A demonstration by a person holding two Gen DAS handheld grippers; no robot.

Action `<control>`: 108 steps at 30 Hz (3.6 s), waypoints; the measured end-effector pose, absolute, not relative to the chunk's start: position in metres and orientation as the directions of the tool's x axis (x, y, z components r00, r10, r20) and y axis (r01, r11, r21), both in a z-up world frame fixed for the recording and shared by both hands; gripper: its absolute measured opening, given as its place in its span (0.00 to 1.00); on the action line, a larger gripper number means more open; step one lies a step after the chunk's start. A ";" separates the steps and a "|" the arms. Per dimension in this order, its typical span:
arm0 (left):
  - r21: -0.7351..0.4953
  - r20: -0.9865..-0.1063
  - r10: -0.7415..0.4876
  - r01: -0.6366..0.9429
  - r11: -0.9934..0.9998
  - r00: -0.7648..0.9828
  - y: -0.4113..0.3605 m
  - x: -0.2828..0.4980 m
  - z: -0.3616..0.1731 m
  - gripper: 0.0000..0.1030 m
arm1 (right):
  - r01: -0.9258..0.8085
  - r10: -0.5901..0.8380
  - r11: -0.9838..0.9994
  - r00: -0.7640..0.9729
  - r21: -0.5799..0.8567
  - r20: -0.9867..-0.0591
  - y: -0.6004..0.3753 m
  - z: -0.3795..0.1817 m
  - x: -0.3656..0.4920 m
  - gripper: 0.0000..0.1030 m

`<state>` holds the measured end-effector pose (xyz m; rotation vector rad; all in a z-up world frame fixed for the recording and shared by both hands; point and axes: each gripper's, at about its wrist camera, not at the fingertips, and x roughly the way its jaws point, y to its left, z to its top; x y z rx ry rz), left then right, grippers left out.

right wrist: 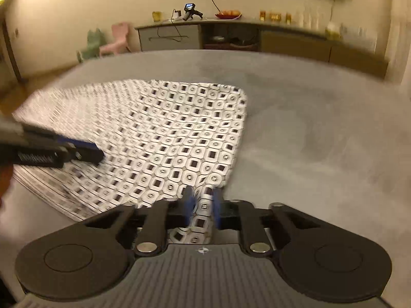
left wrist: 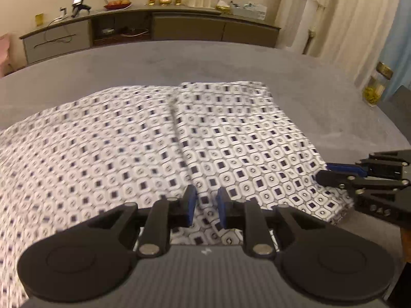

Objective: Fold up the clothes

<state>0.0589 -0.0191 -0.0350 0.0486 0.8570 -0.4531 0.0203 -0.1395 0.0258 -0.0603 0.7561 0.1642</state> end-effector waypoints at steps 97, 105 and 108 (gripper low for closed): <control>-0.489 -0.674 -0.111 -0.328 0.808 0.730 0.348 0.007 -0.013 0.49 | -0.861 0.586 0.487 0.444 -0.144 -0.678 0.248 0.002 0.007 0.77; -0.577 -0.666 -0.249 -0.274 0.769 0.703 0.351 0.011 -0.033 0.55 | -0.827 0.617 0.562 0.404 0.019 -0.675 0.234 0.014 0.043 0.11; -0.637 -0.629 -0.322 -0.231 0.736 0.707 0.343 0.017 -0.037 0.66 | -0.809 0.658 0.581 0.399 0.092 -0.639 0.213 0.028 0.041 0.11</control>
